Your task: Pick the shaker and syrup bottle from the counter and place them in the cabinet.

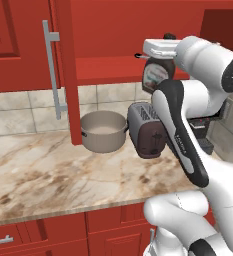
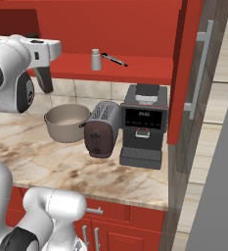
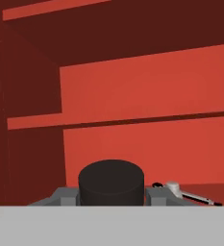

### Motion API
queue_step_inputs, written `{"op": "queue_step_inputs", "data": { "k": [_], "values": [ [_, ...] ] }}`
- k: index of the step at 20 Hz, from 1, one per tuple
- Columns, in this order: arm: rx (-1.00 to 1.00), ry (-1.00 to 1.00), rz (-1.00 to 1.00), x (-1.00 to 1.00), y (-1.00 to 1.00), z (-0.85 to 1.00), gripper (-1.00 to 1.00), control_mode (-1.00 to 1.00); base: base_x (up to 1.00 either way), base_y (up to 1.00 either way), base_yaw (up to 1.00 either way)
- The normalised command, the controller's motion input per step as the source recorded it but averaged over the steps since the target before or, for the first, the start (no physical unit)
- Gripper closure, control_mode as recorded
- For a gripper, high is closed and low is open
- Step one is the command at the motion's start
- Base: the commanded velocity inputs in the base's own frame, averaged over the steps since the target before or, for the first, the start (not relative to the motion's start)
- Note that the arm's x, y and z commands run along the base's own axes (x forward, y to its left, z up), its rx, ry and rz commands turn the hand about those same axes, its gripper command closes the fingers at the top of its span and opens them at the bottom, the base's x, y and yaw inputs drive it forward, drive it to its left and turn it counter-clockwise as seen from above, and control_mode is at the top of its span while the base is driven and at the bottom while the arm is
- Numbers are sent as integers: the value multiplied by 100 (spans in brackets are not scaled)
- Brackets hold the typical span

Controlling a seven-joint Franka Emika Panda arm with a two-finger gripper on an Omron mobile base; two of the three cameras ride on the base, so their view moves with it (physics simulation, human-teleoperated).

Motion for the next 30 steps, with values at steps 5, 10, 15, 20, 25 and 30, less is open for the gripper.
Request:
{"op": "queue_step_inputs", "data": {
  "k": [5, 10, 15, 20, 25, 30],
  "values": [
    [0, 0, -1, 20, 2, -6, 100, -100, 0, 0, 0],
    [0, 0, -1, 16, 4, -11, 100, -100, 0, 0, 0],
    [0, 0, -1, 16, 3, 1, 100, -100, 0, 0, 0],
    [0, 0, -1, 12, 2, 5, 100, -100, 0, 0, 0],
    [0, 0, -1, 14, 4, 1, 100, -100, 0, 0, 0],
    [0, 1, -1, 12, 3, 4, 100, -100, 0, 0, 0]
  ]
}}
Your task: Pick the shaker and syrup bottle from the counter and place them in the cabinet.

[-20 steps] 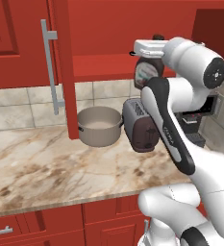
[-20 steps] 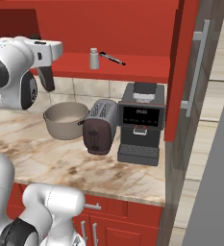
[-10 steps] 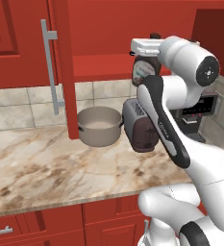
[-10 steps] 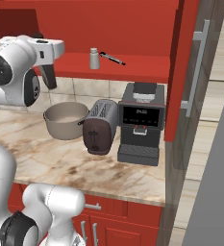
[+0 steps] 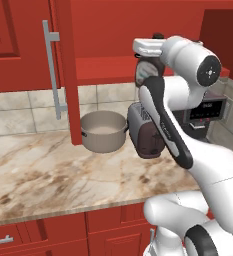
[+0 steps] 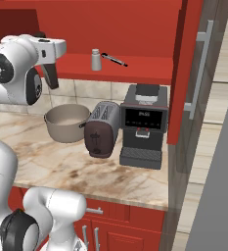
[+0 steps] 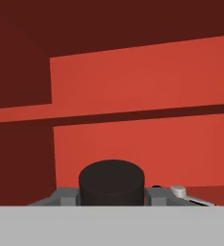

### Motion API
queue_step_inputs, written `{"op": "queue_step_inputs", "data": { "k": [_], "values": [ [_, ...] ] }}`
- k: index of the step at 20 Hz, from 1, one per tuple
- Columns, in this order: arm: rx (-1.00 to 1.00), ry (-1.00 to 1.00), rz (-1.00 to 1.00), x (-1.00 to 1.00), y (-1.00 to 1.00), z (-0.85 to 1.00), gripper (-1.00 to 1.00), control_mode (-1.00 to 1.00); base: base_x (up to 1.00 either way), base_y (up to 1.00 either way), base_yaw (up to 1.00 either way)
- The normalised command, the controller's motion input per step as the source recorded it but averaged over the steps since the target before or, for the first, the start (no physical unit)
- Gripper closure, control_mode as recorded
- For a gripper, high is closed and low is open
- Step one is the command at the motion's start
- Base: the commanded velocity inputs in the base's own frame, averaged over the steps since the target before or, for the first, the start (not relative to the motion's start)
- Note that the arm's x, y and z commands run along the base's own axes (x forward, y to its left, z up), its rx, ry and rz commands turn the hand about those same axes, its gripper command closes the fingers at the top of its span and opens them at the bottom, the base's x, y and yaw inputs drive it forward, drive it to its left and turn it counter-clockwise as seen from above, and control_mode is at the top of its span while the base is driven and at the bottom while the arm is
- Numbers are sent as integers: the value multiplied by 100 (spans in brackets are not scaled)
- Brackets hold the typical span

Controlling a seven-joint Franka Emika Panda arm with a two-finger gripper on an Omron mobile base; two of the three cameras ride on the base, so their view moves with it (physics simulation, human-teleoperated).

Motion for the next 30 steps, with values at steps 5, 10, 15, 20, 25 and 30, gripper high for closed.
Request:
{"op": "queue_step_inputs", "data": {
  "k": [5, 10, 15, 20, 25, 30],
  "values": [
    [0, 1, -1, 12, 1, 8, 100, -100, 0, 0, 0],
    [0, 1, -1, 12, 0, 10, 100, -100, 0, 0, 0],
    [0, 1, -1, 12, 1, 8, 100, -100, 0, 0, 0],
    [0, 0, -1, 16, 2, 0, 100, -100, 0, 0, 0],
    [0, 0, 0, 18, 2, 0, 100, -100, 0, 0, 0],
    [0, 0, 0, 17, 0, 0, 100, -100, 0, 0, 0]
  ]
}}
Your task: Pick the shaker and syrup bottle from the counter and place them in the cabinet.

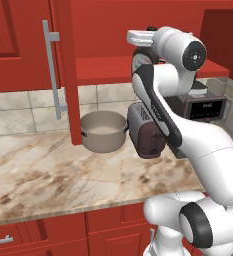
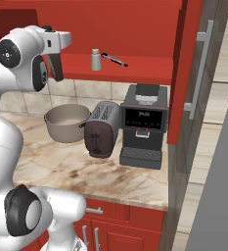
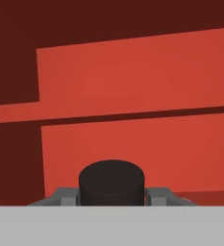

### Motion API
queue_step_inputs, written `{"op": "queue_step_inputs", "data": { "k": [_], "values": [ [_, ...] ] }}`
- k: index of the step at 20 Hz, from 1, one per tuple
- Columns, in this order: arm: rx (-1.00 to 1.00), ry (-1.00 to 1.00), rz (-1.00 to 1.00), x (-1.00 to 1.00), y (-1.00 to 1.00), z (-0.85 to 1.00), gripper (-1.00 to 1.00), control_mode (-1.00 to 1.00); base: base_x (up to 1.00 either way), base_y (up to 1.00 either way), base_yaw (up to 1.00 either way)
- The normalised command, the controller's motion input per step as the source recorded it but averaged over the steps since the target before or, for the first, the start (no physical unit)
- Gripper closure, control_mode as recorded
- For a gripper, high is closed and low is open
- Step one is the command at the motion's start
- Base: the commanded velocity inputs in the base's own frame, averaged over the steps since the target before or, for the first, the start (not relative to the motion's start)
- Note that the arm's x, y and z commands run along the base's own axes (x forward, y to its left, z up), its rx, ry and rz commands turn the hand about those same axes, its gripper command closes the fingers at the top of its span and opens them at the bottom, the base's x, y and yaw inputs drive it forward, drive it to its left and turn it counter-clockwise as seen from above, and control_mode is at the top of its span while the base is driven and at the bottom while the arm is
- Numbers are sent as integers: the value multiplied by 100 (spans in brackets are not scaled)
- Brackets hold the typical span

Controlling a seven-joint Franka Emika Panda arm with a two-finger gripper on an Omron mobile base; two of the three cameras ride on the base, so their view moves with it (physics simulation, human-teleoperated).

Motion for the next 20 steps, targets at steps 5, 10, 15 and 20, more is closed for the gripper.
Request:
{"op": "queue_step_inputs", "data": {
  "k": [5, 10, 15, 20],
  "values": [
    [0, 0, 0, 16, 0, 0, 100, -100, 0, 0, 0],
    [0, 0, 0, 17, 0, 0, 100, -100, 0, 0, 0],
    [0, 0, -1, 17, 1, 0, 100, -100, 0, 0, 0],
    [0, 1, -1, 17, 1, 0, 100, -100, 0, 0, 0]
  ]
}}
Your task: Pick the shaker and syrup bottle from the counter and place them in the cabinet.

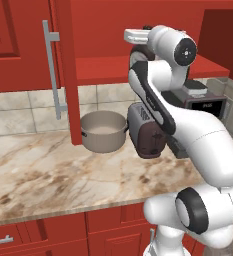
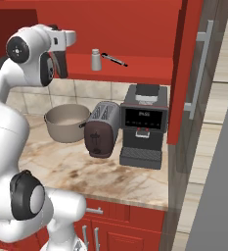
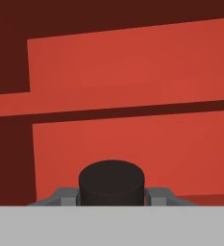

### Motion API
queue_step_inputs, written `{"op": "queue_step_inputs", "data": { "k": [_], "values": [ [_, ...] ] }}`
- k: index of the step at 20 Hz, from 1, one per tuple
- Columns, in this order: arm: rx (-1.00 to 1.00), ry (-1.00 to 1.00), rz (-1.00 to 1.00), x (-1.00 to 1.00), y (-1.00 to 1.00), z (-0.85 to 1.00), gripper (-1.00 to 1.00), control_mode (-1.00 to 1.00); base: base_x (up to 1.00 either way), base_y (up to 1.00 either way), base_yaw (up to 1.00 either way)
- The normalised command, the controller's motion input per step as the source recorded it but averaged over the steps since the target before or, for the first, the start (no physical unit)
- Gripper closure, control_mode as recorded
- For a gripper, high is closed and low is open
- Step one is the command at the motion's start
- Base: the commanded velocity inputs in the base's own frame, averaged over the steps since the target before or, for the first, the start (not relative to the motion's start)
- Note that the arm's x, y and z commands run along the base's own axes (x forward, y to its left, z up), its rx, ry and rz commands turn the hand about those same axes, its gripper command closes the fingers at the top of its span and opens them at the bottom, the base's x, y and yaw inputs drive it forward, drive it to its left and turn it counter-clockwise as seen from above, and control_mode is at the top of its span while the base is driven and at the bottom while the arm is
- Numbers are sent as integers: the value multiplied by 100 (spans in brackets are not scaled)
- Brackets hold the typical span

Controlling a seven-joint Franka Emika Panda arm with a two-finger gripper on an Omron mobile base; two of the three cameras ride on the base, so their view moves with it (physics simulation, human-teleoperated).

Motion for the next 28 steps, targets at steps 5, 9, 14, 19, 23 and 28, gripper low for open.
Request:
{"op": "queue_step_inputs", "data": {
  "k": [5, 9, 14, 19, 23, 28],
  "values": [
    [0, 1, -1, 20, 2, 0, 100, -100, 0, 0, 0],
    [0, 1, 0, 24, 4, 0, 100, -100, 0, 0, 0],
    [0, 1, 0, 25, 6, -1, 100, -100, 0, 0, 0],
    [0, 3, 0, 26, 4, -2, 100, -100, 0, 0, 0],
    [0, 4, 0, 28, 3, -2, 100, -100, 0, 0, 0],
    [0, 4, 0, 30, 3, -4, 100, -100, 0, 0, 0]
  ]
}}
